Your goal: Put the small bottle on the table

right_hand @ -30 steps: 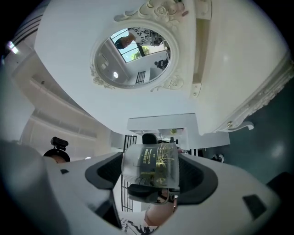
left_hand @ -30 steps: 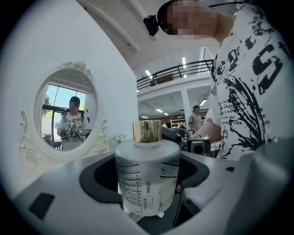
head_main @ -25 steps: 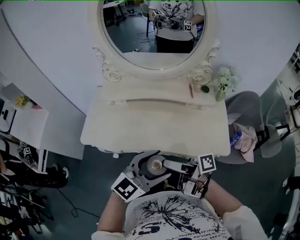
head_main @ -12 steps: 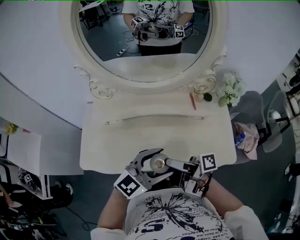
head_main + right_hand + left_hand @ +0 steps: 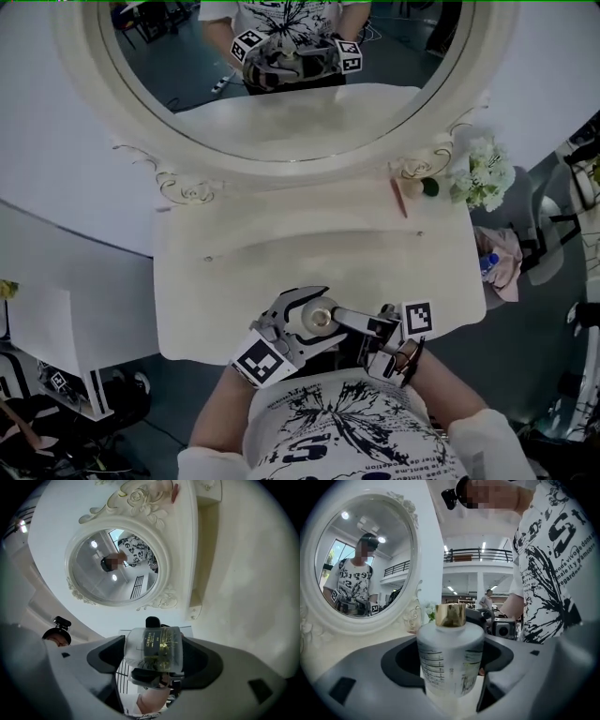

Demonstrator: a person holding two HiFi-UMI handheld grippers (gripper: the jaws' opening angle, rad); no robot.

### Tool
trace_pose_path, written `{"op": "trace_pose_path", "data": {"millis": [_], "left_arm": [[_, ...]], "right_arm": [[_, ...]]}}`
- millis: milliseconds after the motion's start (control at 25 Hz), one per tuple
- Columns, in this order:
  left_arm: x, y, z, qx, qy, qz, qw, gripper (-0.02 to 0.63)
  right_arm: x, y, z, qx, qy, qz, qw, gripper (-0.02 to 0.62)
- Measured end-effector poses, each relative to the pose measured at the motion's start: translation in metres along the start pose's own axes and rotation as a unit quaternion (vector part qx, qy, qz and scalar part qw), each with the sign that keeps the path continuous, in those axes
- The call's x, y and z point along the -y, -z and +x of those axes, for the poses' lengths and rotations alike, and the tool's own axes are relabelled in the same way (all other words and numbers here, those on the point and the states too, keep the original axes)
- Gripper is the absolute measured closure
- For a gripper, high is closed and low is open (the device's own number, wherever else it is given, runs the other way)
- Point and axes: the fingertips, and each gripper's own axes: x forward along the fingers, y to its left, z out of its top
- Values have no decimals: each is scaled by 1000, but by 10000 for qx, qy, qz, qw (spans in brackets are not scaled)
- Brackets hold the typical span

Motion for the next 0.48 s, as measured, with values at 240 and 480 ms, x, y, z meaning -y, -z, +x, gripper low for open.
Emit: {"op": "trace_pose_path", "data": {"millis": [240,480], "left_arm": [[-13,43,0,-348,-117,-219,9991,255],[-17,80,10,-618,-188,-361,9973,255]], "right_arm": [[40,-13,-2,46,508,-248,9984,229],[71,-26,-17,-94,1239,-523,9909,229]]}}
